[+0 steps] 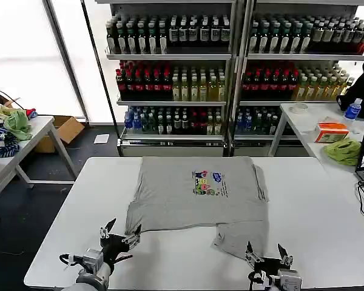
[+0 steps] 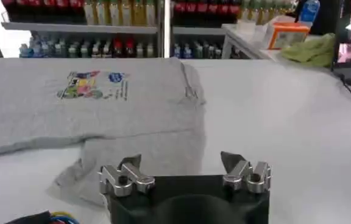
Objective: Fold and organize the clothes.
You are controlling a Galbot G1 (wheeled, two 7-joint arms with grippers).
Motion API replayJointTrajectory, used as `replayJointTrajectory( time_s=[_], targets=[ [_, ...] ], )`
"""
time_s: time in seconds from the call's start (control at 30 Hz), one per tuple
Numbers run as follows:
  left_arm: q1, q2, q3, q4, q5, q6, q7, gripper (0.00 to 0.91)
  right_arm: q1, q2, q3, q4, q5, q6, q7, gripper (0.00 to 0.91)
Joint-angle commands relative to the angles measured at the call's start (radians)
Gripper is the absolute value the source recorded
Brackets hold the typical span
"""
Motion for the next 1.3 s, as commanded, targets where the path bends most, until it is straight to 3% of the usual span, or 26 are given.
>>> replayJointTrajectory(
  time_s=[0.03,0.57,1.03,1.07,1.1,1.13,1.17,1.2,1.3],
  targets=[
    [-0.027,0.009,0.013,0.062,0.009,0.01,0.013,0.907,-0.011,0.009,-0.003,-0.011,0.025,0.003,0.031,0.907],
    [-0.03,0.022,0.001,0.057,-0.068,0.012,0.02,0.907,0.039,0.053,-0.025,-0.076,-0.047,0.003,0.005,0.907],
    [-0.031,0.013,0.009,0.074,-0.096,0.016,0.016,0.907,0.038,0.064,-0.023,-0.111,-0.044,0.018,-0.013,0.907],
    [-0.03,0.014,0.009,0.075,-0.096,0.018,0.016,0.867,0.036,0.066,-0.025,-0.116,-0.046,0.025,-0.015,0.887],
    [-0.029,0.015,0.009,0.078,-0.095,0.018,0.015,0.453,0.035,0.067,-0.027,-0.121,-0.047,0.03,-0.018,0.554],
    [-0.028,0.015,0.01,0.08,-0.095,0.017,0.014,0.151,0.033,0.067,-0.029,-0.124,-0.048,0.034,-0.021,0.04],
    [-0.026,0.015,0.011,0.082,-0.094,0.017,0.014,0.06,0.033,0.067,-0.031,-0.126,-0.048,0.035,-0.022,0.0],
    [-0.024,0.015,0.012,0.083,-0.092,0.019,0.015,0.03,0.033,0.068,-0.032,-0.13,-0.047,0.036,-0.023,0.0],
    [-0.019,0.011,0.017,0.084,-0.075,0.026,0.018,0.01,0.034,0.068,-0.032,-0.138,-0.043,0.04,-0.027,0.0]
  ],
)
